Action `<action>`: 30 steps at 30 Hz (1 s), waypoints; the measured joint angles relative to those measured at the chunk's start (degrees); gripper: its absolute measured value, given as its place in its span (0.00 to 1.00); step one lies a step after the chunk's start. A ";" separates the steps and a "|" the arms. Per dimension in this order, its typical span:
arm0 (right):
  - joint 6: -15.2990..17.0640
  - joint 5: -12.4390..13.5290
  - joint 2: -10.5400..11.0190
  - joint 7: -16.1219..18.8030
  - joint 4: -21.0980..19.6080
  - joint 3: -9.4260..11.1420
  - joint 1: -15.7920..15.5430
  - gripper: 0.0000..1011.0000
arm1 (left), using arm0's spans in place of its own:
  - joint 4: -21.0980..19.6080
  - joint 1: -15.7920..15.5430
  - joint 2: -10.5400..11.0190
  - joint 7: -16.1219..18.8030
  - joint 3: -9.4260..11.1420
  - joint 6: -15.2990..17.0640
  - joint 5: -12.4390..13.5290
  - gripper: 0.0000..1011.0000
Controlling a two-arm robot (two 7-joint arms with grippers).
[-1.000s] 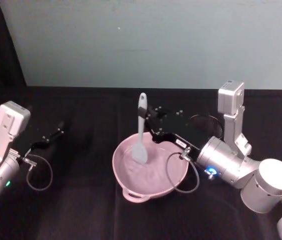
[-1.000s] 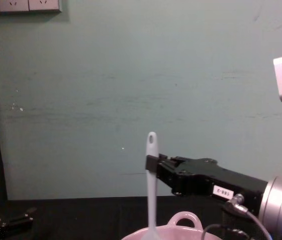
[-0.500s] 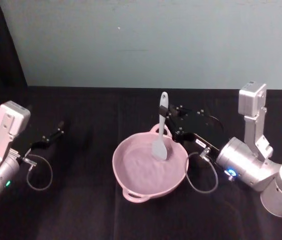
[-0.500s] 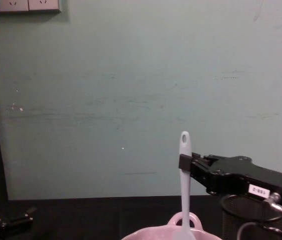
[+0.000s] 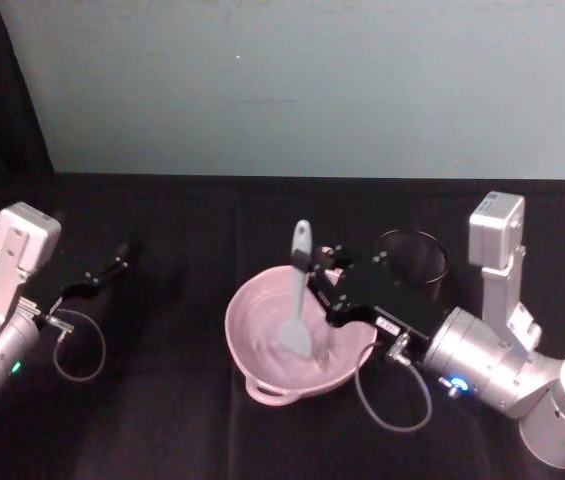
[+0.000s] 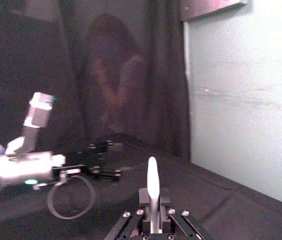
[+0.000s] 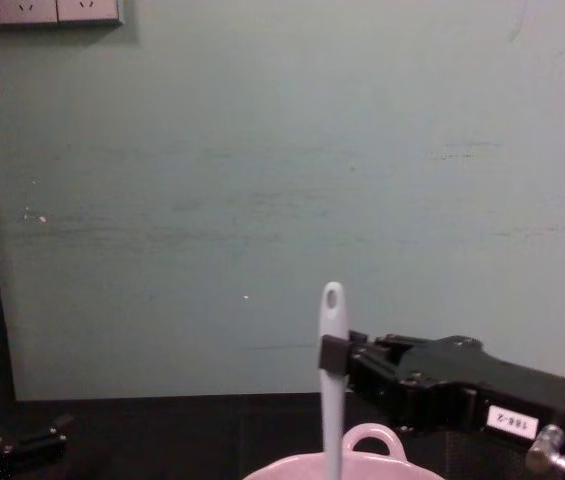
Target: Use the one hand to pick up the spoon and stir the clear water in the bowl.
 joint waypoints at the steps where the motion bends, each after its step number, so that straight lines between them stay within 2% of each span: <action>1: 0.14 0.13 -0.01 0.31 -0.44 -0.42 -0.18 0.11 | 0.00 0.00 0.00 0.00 0.00 0.00 0.00 0.99; 10: 0.49 0.36 -1.01 1.08 -0.84 -2.93 0.48 0.11 | 0.00 0.00 0.00 0.00 0.00 0.00 0.00 0.99; 16: 0.30 0.19 -2.51 1.02 1.66 -3.80 2.50 0.11 | 0.00 0.00 0.00 0.00 0.00 0.00 0.00 0.99; 25: -0.51 0.79 -5.45 0.29 8.48 -3.28 6.68 0.11 | 0.00 0.00 0.00 0.00 0.00 0.00 0.00 0.99; 30: -0.92 0.77 -5.66 -0.44 10.48 -2.04 7.89 0.11 | 0.00 0.00 0.00 0.00 0.00 0.00 0.00 0.99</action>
